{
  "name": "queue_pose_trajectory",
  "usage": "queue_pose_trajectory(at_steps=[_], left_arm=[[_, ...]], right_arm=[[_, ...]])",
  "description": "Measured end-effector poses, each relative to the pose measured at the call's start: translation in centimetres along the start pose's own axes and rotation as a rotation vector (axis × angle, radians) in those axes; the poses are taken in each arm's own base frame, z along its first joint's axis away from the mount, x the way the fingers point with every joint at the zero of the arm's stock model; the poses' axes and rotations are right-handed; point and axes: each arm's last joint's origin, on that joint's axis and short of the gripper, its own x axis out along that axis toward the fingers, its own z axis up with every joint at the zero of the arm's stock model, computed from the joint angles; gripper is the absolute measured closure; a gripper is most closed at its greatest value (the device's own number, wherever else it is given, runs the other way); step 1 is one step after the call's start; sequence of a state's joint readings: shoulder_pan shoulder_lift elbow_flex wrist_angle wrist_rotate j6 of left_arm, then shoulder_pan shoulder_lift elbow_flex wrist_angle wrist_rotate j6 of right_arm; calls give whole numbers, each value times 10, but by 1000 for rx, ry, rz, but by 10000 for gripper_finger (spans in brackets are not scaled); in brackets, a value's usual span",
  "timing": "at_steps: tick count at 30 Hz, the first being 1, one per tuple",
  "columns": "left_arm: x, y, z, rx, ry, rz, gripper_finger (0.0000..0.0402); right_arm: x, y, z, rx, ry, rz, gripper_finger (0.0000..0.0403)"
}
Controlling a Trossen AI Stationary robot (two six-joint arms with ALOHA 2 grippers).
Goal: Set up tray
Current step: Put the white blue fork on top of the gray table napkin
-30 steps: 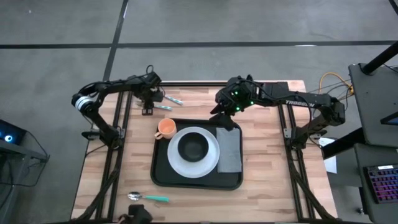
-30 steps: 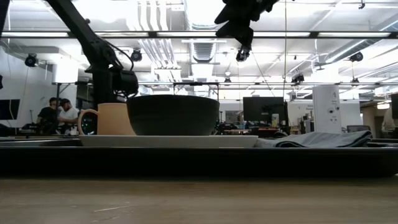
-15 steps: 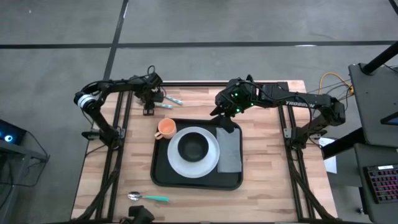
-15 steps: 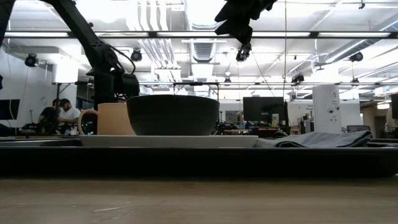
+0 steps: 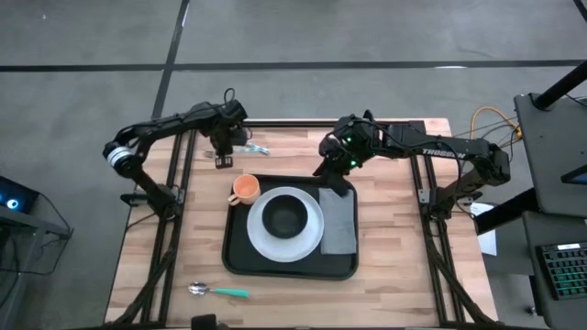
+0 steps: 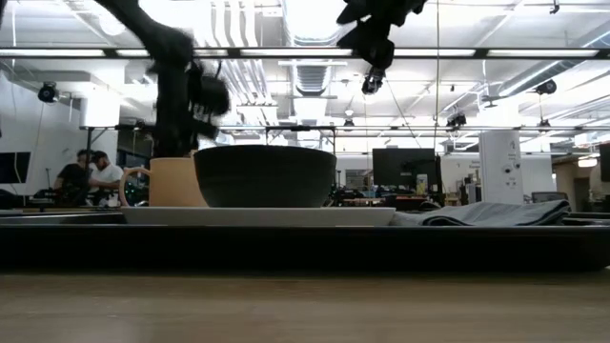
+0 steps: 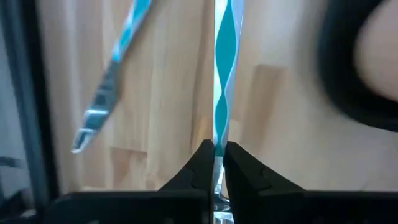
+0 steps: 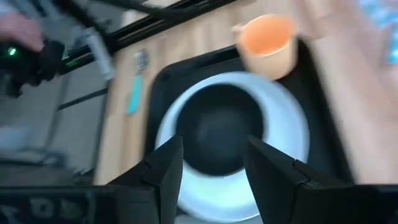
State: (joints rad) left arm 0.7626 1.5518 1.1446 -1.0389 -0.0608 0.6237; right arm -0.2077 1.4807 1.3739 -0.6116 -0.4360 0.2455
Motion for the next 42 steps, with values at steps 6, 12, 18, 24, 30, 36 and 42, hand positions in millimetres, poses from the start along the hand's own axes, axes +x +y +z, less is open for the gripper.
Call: queue_pose_trajectory(at_steps=[6, 12, 18, 24, 30, 36, 42], left_arm=[[-73, -41, 25, 158, -73, 14, 399], [-106, -81, 38, 327, -93, 20, 400], [-116, -109, 50, 512, -137, 82, 400], [-120, -121, 60, 705, -204, 154, 400], [-123, -140, 62, 959, -224, 174, 400], [-127, -168, 72, 1147, -328, 227, 400], [-126, -188, 90, 1196, -396, 249, 400]], right_arm=[[-4, 6, -7, 71, 107, 199, 245], [-18, 14, -19, 63, 58, 5, 239], [-23, 22, -34, 169, -106, -206, 249], [-5, 20, -42, 396, -276, -37, 253], [16, 8, -63, 591, -248, 29, 237], [30, 2, -67, 586, -232, 76, 223], [58, -2, -57, 530, -255, 182, 230]])
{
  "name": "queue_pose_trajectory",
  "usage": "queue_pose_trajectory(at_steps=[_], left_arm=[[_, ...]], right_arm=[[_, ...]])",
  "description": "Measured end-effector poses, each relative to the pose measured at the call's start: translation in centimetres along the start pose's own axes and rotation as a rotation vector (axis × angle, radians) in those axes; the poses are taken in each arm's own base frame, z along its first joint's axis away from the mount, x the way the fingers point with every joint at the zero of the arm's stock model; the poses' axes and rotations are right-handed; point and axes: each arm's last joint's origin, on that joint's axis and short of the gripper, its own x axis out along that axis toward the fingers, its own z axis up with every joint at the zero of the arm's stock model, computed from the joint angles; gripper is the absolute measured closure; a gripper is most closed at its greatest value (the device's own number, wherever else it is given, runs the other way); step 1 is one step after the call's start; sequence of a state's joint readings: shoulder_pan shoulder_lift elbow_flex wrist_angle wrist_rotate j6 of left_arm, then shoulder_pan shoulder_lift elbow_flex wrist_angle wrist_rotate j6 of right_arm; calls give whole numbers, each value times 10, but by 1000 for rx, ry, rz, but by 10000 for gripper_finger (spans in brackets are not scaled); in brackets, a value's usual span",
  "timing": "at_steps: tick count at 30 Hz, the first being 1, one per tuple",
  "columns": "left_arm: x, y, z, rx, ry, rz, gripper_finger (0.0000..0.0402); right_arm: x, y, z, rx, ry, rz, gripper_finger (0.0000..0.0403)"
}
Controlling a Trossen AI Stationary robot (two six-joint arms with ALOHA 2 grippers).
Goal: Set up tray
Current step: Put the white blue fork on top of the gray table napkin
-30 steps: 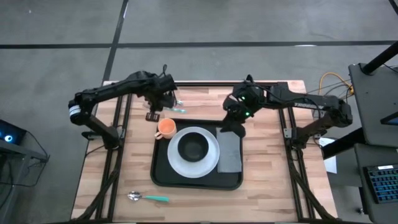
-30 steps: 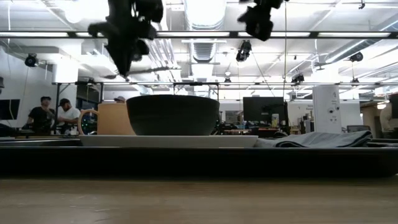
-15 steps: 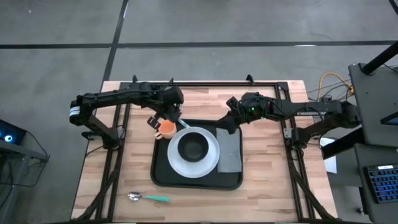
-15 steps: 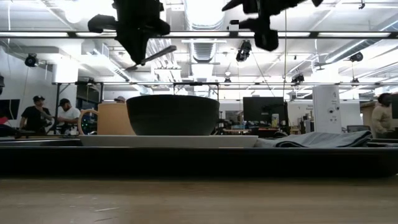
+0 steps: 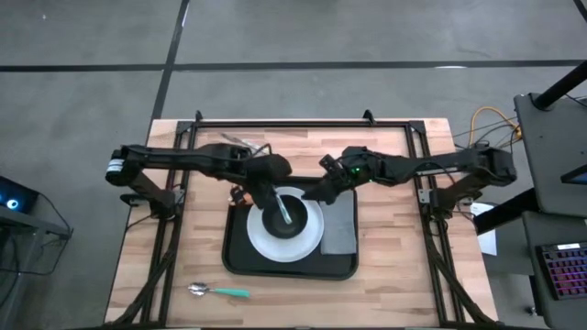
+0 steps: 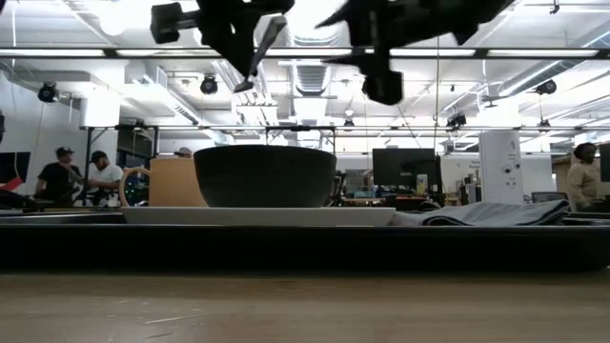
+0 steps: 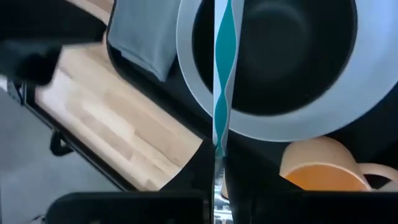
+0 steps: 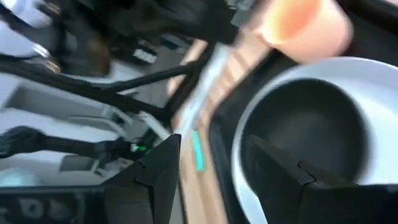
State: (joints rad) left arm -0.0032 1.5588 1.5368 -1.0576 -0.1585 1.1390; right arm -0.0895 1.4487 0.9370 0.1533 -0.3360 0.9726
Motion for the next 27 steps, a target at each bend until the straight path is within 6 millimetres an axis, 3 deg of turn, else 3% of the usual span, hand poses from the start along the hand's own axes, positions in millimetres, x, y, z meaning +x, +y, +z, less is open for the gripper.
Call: queue_pose_trajectory(at_steps=[7, 13, 27], left_arm=[[14, 4, 10, 41, 27, -65, 400], [9, 10, 15, 62, 10, -35, 399], [10, 10, 16, 62, 7, -32, 399]], right_arm=[[37, -14, 3, 40, 49, 30, 247], [55, -21, 0, 18, 33, 80, 255], [60, -18, 5, -3, -12, 115, 269]])
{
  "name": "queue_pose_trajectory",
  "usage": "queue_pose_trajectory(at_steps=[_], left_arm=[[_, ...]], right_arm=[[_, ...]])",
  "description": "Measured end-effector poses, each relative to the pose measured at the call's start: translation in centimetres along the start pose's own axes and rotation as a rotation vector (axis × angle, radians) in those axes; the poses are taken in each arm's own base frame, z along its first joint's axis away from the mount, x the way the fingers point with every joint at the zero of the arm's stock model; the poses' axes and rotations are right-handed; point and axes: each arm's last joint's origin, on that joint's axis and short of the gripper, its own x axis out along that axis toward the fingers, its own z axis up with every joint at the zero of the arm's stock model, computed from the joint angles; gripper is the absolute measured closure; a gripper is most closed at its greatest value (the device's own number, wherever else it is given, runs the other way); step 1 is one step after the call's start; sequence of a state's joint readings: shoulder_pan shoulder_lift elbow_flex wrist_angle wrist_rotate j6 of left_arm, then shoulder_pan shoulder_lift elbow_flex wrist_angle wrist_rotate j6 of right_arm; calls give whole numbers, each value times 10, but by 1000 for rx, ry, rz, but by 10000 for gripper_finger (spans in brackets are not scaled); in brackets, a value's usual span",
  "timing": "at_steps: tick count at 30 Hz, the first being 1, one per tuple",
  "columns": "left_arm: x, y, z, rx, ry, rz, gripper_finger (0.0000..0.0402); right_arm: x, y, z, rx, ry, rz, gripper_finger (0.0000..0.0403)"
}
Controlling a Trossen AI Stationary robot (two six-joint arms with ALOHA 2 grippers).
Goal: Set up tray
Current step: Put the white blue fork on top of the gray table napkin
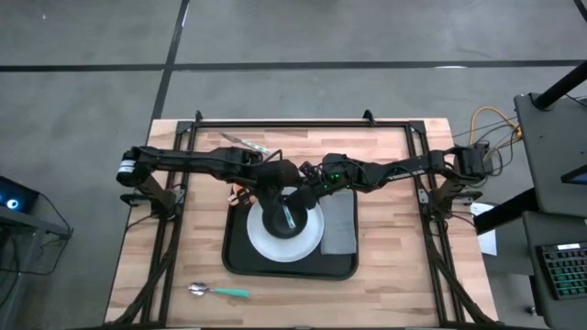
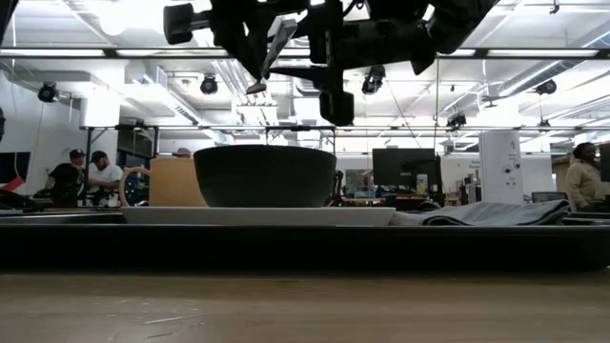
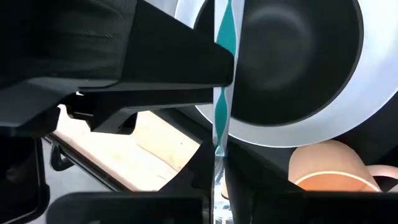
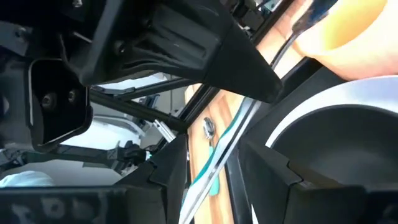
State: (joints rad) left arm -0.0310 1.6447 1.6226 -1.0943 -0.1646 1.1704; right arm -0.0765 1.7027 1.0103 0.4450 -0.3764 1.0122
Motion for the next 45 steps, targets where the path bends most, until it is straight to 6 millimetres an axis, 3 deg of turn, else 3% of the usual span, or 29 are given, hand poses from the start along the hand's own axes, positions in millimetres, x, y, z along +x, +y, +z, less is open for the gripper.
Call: queue_pose_trajectory(at_steps=[17, 25, 29, 36, 45], left_arm=[[0, 2, 0, -46, 39, 43, 398], [-2, 3, 0, -82, 35, 53, 374], [-3, 3, -1, -125, 36, 59, 366], [-4, 5, -3, -216, 115, 122, 364], [-10, 22, 2, -354, 73, 330, 362]], right_arm=[[0, -3, -1, 4, 3, -18, 382], [0, -1, -2, 5, 0, -12, 386], [-3, 11, -3, 12, -34, 10, 389], [-26, 35, -14, 67, -145, -41, 393], [-69, 38, -30, 115, -212, -84, 394]])
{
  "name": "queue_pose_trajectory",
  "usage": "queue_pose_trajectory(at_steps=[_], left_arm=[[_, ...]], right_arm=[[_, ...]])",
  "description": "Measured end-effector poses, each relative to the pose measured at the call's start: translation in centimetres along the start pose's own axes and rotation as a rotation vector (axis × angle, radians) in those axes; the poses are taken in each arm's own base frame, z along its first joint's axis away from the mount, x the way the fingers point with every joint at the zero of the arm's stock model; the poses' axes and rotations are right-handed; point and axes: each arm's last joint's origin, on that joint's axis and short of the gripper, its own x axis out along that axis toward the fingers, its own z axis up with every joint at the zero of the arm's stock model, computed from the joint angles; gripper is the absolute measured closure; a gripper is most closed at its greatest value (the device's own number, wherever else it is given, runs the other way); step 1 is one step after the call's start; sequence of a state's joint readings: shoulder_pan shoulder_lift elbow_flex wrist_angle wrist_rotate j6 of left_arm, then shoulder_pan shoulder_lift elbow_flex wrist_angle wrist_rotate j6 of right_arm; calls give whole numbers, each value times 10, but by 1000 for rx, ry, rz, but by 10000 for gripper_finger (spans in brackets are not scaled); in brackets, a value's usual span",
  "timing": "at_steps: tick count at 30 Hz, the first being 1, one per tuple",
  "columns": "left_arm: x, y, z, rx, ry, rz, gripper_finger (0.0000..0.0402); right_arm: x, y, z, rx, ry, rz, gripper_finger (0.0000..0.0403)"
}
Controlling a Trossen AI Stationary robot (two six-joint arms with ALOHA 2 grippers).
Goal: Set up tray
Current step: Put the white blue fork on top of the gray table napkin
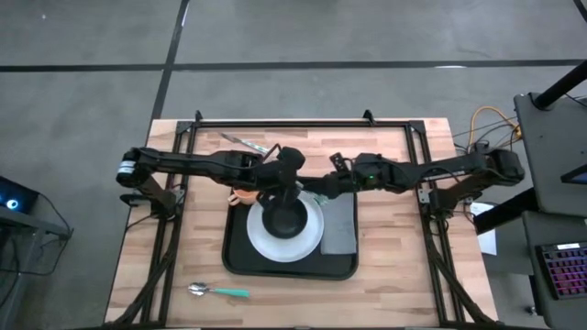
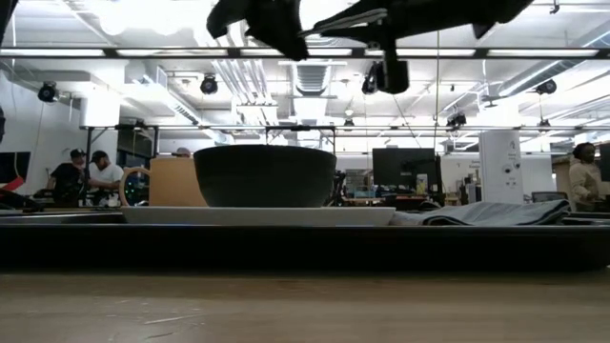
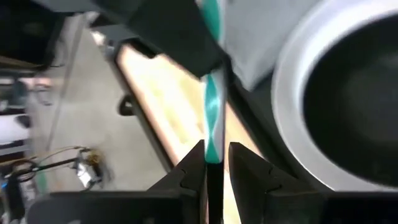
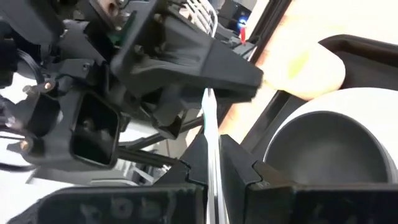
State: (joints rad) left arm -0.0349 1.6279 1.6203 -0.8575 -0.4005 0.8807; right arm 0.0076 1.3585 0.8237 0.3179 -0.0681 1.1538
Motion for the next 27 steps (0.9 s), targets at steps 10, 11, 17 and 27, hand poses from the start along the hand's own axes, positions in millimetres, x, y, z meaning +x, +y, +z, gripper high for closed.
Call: queue_pose_trajectory(at_steps=[10, 11, 17, 27], left_arm=[[-1, 9, 5, -18, -24, 115, 363], [-1, 9, 5, -22, -25, 114, 363], [-1, 6, 5, -50, -46, 71, 363], [-11, 2, -1, -35, -51, -4, 319]], right_arm=[[-5, 2, -13, 13, 38, 0, 394], [-5, 2, -13, 13, 37, -2, 394], [-5, 1, -14, -7, 33, -7, 394], [-4, -7, -20, -10, 104, -50, 393]])
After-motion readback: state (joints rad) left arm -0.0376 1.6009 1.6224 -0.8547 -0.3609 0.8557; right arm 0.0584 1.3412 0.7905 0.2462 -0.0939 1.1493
